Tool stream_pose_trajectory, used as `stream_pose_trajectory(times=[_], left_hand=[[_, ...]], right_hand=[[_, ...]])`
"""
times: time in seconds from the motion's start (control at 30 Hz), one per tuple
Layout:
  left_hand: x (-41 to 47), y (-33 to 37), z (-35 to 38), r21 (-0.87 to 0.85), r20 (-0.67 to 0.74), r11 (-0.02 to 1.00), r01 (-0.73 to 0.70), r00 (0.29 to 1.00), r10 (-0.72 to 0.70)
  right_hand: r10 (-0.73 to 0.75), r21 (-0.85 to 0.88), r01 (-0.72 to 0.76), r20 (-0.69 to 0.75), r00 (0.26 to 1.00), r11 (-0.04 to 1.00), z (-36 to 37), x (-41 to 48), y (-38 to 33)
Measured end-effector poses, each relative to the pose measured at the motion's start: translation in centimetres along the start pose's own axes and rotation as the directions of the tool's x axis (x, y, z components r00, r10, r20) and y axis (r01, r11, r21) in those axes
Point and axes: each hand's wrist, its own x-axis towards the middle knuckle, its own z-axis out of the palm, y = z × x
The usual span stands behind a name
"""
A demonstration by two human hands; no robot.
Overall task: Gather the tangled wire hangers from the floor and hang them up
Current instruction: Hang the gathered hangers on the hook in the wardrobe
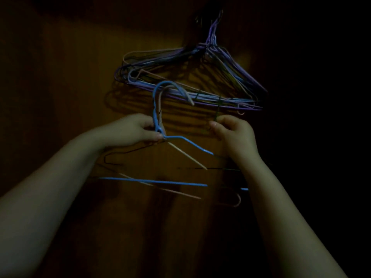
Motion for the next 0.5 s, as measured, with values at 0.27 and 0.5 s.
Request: stream_pose_trajectory(times=[0.27, 0.5], left_hand=[[5.1, 4.5, -5.9, 0.093, -0.195, 0.994, -0.056, 0.978, 0.073], [8.4, 6.3, -9.3, 0.052, -0.203, 0.998, -0.046, 0.978, 0.055]], right_hand=[[-0.042, 0.007, 0.045, -0.235, 0.971, 0.999, -2.8, 8.4, -3.0], [-0.022, 0.021, 0.029, -0.288, 0.957, 0.999, -4.5, 15.5, -6.1]])
